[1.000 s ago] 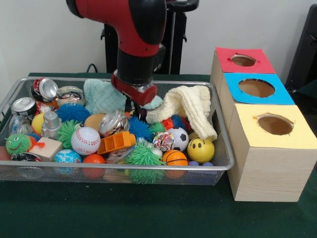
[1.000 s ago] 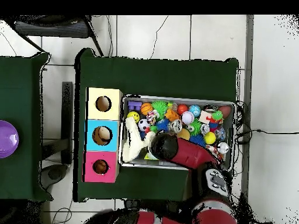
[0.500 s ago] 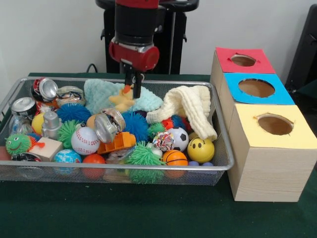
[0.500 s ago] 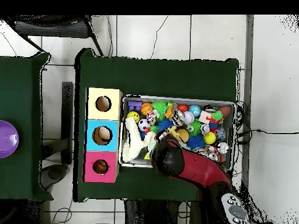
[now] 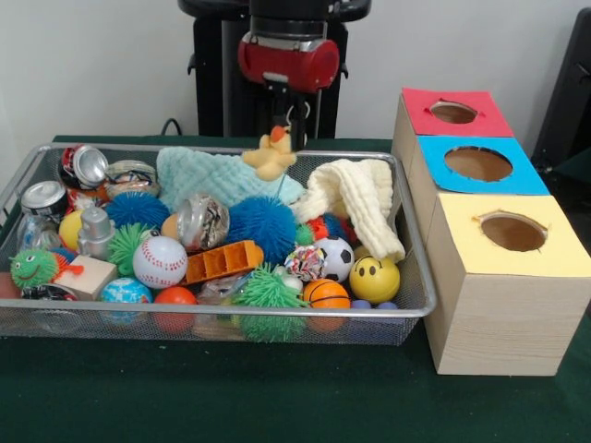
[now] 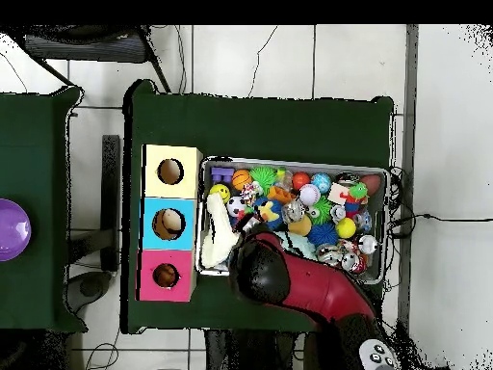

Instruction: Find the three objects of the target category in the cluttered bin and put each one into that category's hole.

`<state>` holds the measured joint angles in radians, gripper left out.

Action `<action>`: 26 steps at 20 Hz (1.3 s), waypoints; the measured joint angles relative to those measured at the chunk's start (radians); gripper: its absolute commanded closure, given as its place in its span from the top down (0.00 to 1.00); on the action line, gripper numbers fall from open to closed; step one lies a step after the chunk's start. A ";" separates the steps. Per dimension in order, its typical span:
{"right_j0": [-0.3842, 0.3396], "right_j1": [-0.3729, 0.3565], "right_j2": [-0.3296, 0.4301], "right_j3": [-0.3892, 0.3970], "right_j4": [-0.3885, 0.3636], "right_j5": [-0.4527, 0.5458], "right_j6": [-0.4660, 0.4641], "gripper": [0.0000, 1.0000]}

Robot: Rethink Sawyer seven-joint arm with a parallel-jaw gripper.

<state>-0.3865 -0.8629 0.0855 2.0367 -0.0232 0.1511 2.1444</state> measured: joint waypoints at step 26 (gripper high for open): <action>0.020 -0.279 0.206 0.184 0.277 0.159 0.000 0.00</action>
<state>-0.3663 -1.1416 0.2911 2.2208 0.2539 0.3096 2.1444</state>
